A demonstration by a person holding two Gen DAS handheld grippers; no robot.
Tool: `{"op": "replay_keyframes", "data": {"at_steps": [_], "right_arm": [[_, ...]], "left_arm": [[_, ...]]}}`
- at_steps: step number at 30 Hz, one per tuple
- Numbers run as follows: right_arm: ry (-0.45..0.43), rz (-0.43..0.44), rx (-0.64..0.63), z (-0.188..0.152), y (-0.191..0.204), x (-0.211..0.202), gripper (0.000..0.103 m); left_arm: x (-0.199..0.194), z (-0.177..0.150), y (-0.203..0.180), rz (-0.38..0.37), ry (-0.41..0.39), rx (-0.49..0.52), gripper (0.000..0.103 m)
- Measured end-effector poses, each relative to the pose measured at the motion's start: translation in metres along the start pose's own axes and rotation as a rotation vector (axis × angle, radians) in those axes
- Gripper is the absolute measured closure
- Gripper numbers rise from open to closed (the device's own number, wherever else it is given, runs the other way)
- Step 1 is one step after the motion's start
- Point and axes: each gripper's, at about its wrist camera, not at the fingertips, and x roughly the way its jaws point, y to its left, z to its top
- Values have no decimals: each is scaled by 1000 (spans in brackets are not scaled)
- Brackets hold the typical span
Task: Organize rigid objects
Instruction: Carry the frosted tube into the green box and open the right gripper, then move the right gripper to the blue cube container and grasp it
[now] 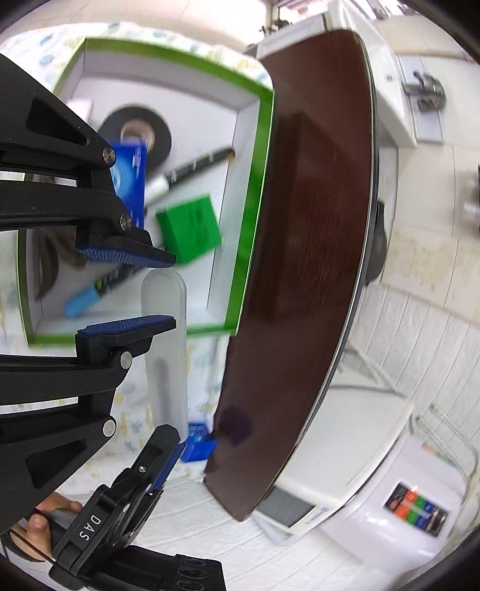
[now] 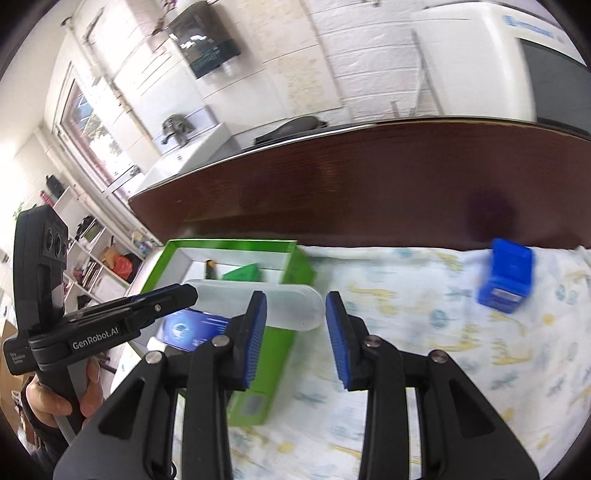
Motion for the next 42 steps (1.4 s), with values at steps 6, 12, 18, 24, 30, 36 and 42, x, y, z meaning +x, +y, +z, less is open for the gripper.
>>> {"op": "replay_keyframes", "data": {"at_steps": [6, 12, 18, 24, 30, 36, 42], "right_arm": [[63, 63, -25, 4, 49, 53, 69], [140, 82, -23, 3, 75, 100, 69], [180, 56, -20, 1, 79, 121, 69], [159, 43, -25, 3, 74, 111, 70], [101, -8, -43, 9, 49, 77, 70], [30, -111, 49, 11, -25, 22, 70], [-51, -200, 182, 8, -107, -37, 70]], "left_arm": [[-4, 10, 63, 77, -17, -61, 78], [13, 7, 105, 115, 6, -111, 78], [20, 5, 119, 101, 21, -152, 78], [15, 8, 124, 134, 6, -202, 78], [9, 15, 74, 72, -22, -115, 78], [28, 20, -28, -46, 10, 49, 78], [63, 17, -119, -123, 77, 183, 78]]}}
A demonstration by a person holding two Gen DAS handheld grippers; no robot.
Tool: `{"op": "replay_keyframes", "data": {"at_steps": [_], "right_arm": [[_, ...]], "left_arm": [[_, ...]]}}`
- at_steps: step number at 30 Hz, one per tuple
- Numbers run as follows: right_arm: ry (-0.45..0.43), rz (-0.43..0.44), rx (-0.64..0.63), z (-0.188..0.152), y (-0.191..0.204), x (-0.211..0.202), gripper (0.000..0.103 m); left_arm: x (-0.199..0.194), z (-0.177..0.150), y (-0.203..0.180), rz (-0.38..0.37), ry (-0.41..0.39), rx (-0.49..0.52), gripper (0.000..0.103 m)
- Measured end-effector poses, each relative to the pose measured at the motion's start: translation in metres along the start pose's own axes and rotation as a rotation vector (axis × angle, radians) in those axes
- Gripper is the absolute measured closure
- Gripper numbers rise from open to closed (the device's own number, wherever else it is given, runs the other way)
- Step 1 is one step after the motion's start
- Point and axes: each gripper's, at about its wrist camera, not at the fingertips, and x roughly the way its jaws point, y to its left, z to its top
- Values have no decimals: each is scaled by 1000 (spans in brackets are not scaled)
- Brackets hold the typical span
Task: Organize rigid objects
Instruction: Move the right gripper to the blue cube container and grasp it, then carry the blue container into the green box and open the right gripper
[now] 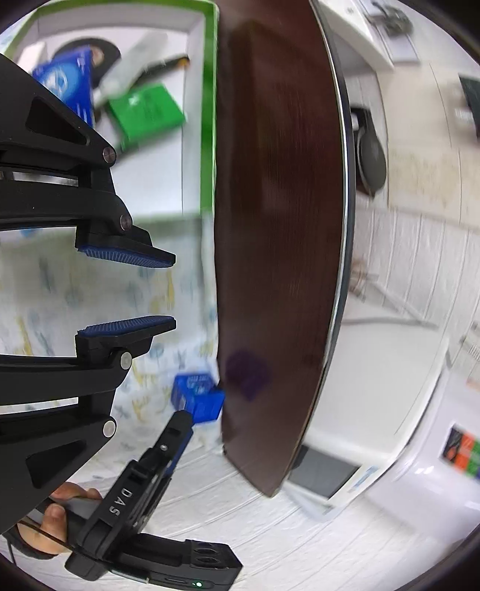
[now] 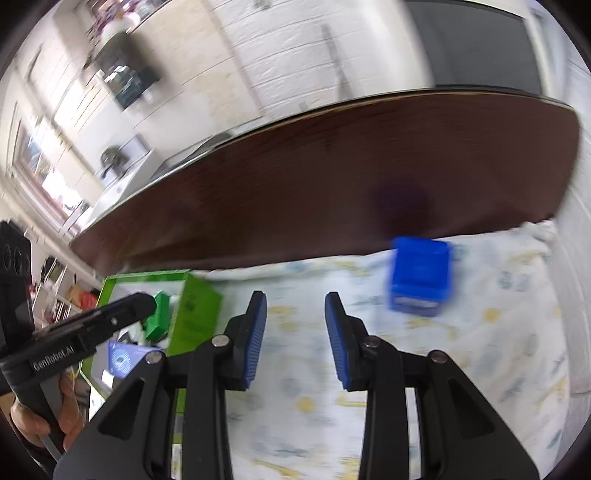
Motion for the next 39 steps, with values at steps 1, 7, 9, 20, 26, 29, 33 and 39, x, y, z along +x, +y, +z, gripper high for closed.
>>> {"op": "replay_keyframes", "data": {"at_steps": [1, 7, 9, 20, 26, 29, 33, 39], "right_arm": [[-9, -9, 16, 0, -10, -5, 70], [-30, -52, 124, 3, -71, -19, 70], [-26, -53, 157, 3, -86, -18, 70], [35, 1, 266, 13, -119, 26, 71], [63, 67, 293, 14, -126, 36, 81], [73, 81, 280, 15, -121, 33, 84], [65, 62, 259, 14, -114, 27, 86], [49, 64, 238, 12, -100, 17, 87]], "left_arm": [[8, 2, -12, -8, 10, 17, 78], [56, 12, -71, -59, 61, 102, 78], [71, 16, -82, -75, 70, 111, 78], [148, 33, -108, -85, 161, 115, 78], [153, 37, -103, -128, 161, 118, 78], [152, 35, -104, -157, 174, 125, 86], [148, 32, -107, -146, 179, 144, 86], [132, 28, -107, -133, 153, 155, 86]]}}
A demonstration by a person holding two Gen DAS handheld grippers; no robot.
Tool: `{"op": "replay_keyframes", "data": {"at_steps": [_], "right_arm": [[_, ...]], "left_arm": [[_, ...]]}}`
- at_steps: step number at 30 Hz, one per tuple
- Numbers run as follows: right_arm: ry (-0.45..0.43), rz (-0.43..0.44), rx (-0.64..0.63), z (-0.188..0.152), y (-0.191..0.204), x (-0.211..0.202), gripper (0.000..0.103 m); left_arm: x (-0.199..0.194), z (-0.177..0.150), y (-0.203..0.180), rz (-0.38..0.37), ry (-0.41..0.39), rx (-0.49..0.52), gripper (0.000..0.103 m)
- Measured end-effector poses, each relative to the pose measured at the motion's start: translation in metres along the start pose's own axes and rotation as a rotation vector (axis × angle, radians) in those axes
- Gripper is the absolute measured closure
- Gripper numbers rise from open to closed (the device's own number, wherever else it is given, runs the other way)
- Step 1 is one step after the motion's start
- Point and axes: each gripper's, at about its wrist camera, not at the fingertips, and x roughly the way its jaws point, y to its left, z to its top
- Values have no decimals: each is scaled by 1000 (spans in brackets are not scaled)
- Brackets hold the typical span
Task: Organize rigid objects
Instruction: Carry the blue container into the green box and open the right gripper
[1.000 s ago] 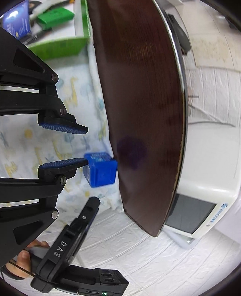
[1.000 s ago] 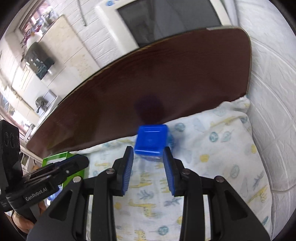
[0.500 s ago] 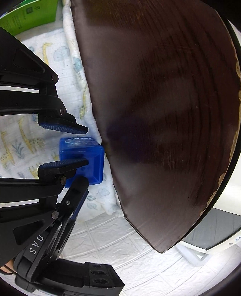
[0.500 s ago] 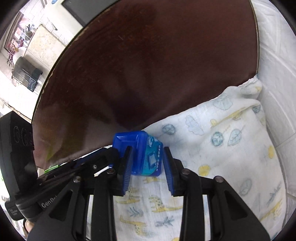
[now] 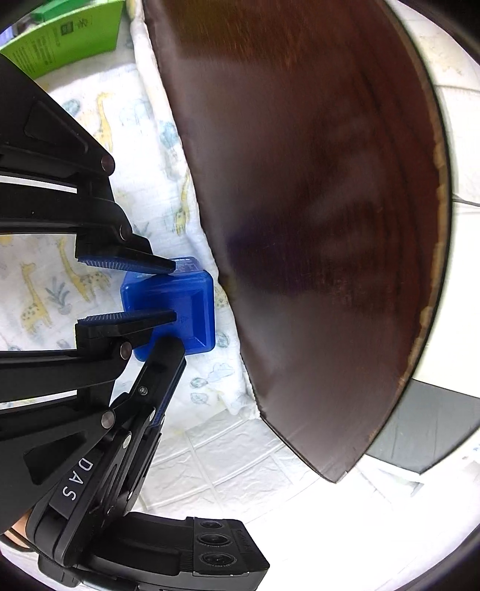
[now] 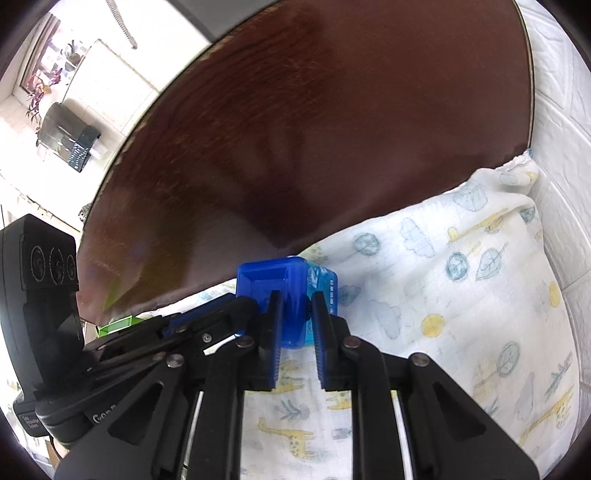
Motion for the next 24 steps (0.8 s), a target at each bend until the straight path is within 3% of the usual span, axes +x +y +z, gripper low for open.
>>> {"op": "replay_keyframes", "data": {"at_steps": [7, 13, 24], "right_arm": [[-36, 31, -39, -11, 19, -21, 87], [-58, 62, -117, -13, 68, -32, 87], [-35, 177, -312, -53, 194, -17, 86]], "left_arm": [[-36, -11, -3, 26, -70, 20, 86], [-89, -28, 11, 55, -155, 18, 86], [-203, -76, 95, 172, -296, -88, 86]]}}
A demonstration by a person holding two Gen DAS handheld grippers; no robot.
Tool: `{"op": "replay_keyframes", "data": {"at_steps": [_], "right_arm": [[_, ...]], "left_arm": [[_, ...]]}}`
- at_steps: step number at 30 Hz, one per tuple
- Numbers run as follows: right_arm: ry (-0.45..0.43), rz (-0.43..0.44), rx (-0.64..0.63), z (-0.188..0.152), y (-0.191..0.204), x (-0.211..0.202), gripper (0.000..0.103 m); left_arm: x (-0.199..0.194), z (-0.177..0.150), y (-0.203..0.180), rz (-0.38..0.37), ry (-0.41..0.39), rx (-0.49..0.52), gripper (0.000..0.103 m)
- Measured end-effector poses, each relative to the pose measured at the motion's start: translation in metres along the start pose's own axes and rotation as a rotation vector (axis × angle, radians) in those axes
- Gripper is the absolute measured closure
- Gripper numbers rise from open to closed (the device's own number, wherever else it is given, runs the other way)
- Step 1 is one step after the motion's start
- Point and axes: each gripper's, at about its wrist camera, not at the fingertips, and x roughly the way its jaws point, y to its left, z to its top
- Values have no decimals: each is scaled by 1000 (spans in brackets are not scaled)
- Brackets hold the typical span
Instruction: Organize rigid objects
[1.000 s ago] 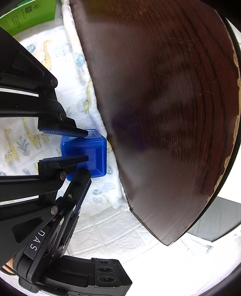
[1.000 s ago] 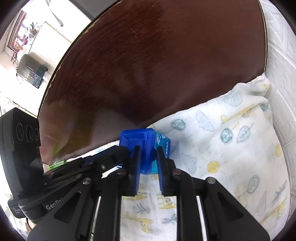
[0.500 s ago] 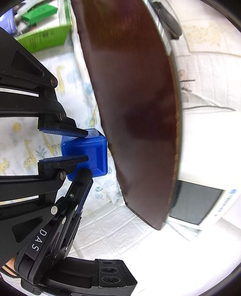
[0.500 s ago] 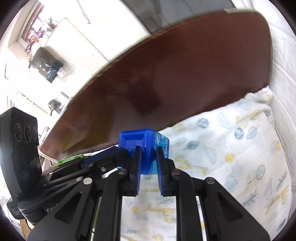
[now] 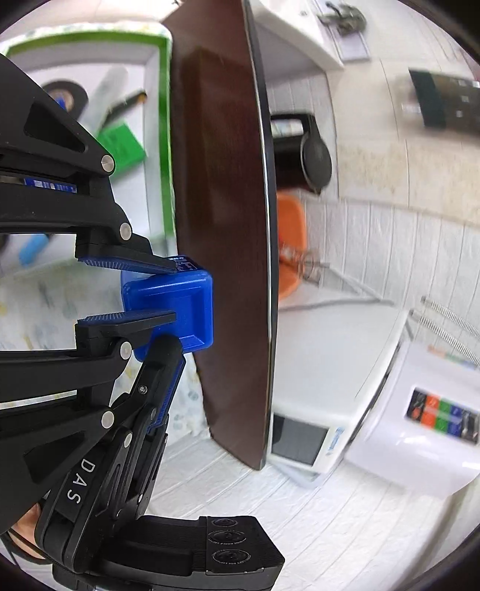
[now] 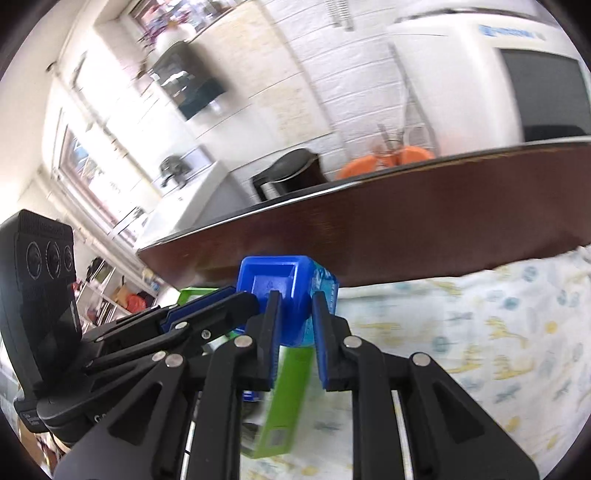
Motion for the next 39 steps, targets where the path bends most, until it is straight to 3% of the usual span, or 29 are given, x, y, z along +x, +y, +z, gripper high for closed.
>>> {"op": "replay_keyframes", "data": {"at_steps": [8, 15, 25, 28, 32, 33, 35, 37, 39], "right_arm": [[103, 92, -54, -17, 74, 65, 85], [160, 120, -94, -31, 110, 101, 86], [200, 115, -100, -39, 118, 126, 87], [198, 98, -113, -43, 117, 121, 87], [165, 49, -162, -47, 120, 102, 85], [156, 31, -173, -48, 120, 95, 84], [135, -1, -184, -50, 118, 81, 72], [106, -33, -193, -53, 117, 67, 68], [70, -56, -196, -56, 114, 49, 65]], "left_arm": [[-41, -24, 92, 87, 0, -122, 86], [-52, -39, 141, 116, -4, -198, 86], [-46, -48, 164, 129, -2, -216, 86], [-45, -50, 163, 130, 3, -222, 86], [-49, -53, 152, 189, -9, -184, 84], [-52, -54, 148, 201, -16, -171, 80], [-59, -56, 142, 219, -36, -153, 71], [-68, -59, 135, 248, -66, -139, 59], [-78, -63, 126, 284, -100, -121, 40]]}}
